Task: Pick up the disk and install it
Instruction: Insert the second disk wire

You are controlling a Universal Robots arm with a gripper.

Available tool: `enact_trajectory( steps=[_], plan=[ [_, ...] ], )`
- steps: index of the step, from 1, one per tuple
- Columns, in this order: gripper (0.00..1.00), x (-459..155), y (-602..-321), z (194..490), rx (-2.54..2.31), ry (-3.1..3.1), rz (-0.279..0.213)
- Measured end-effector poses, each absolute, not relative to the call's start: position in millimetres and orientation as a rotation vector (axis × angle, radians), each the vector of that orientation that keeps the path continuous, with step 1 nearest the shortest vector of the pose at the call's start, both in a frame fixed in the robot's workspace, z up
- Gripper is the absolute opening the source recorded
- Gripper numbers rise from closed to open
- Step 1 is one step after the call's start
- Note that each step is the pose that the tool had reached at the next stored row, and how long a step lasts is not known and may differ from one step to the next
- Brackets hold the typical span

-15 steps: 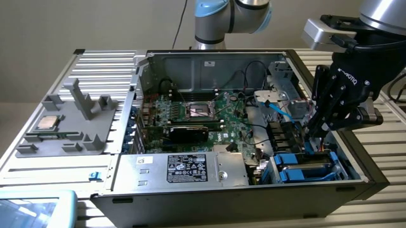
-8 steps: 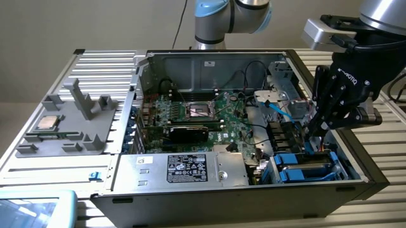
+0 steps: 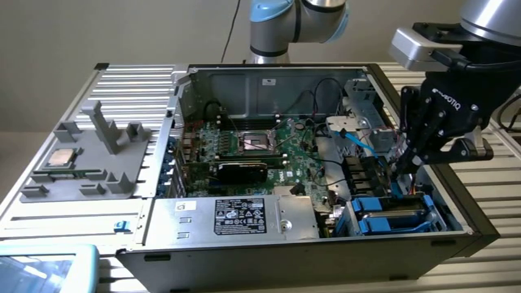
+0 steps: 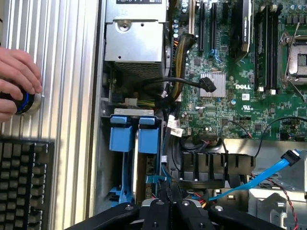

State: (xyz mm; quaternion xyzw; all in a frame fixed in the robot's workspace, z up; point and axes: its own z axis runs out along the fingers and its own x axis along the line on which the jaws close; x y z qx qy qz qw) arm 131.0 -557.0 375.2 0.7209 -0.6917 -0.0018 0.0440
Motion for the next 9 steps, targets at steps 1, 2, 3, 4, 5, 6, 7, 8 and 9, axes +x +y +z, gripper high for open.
enact_trajectory(
  steps=[1, 2, 3, 4, 5, 6, 7, 8, 9],
  plan=[
    [0.11, 131.0, -557.0, 375.1, 2.223, -2.095, -0.005],
    [0.11, 131.0, -557.0, 375.1, 2.242, -2.074, -0.005],
    [0.11, 131.0, -557.0, 375.1, 2.262, -2.054, -0.004],
    [0.11, 131.0, -557.0, 375.0, 2.28, -2.034, -0.004],
    [0.11, 131.0, -557.0, 375.0, 2.3, -2.013, -0.003],
    [0.11, 131.0, -557.0, 374.9, 2.318, -1.992, -0.003],
    [0.11, 131.0, -556.9, 374.9, 2.336, -1.971, -0.001],
    [0.11, 131.0, -557.0, 374.8, 2.354, -1.95, 0.0],
    [0.11, 131.0, -557.0, 374.7, 2.371, -1.929, 0.001]
  ],
)
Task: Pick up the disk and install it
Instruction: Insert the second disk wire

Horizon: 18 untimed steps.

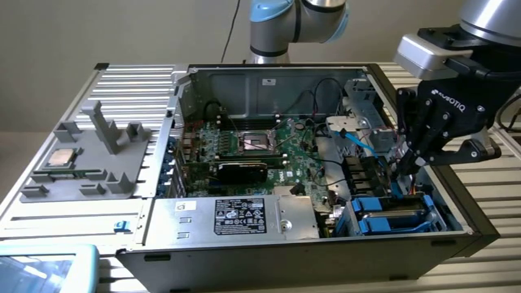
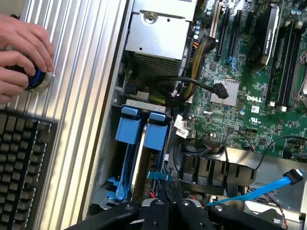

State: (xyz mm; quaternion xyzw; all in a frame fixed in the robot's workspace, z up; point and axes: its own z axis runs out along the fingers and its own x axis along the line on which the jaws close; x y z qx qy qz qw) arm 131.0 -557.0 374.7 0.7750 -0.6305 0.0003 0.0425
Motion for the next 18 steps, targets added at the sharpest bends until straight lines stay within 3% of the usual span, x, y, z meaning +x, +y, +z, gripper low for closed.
enact_trajectory(
  steps=[18],
  plan=[
    [0.11, 131.0, -557.0, 372.6, 2.655, -1.517, 0.022]
  ],
)
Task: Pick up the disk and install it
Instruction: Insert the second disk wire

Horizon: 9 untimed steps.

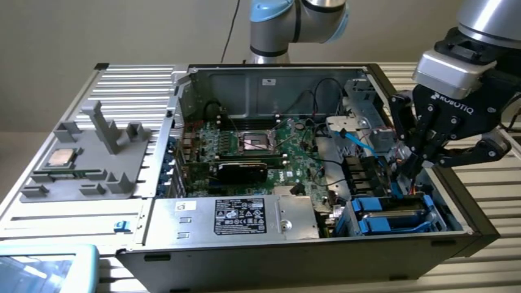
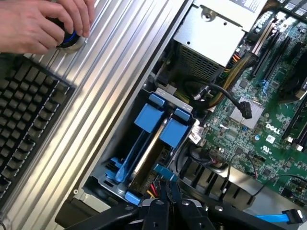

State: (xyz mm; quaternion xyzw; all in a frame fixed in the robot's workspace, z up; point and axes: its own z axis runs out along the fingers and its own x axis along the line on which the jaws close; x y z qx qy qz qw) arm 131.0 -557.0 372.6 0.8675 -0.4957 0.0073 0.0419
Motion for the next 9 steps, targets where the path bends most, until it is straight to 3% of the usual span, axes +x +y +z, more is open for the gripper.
enact_trajectory(
  steps=[9],
  plan=[
    [0.11, 131.0, -557.0, 371.1, 2.771, -1.296, 0.033]
  ],
)
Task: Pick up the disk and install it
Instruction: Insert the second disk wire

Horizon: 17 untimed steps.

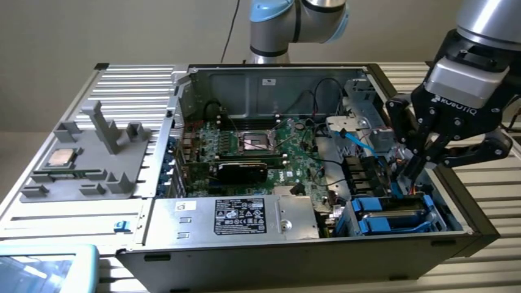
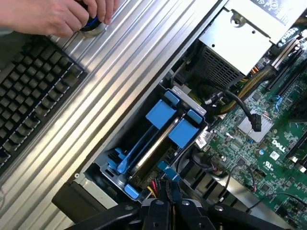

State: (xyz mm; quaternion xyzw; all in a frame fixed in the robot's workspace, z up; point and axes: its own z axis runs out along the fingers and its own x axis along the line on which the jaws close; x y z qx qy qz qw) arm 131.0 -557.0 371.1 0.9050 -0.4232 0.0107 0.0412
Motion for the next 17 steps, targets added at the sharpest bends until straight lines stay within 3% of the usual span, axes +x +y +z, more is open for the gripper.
enact_trajectory(
  steps=[17],
  plan=[
    [0.11, 131.0, -557.0, 367.8, 2.941, -0.855, 0.052]
  ],
)
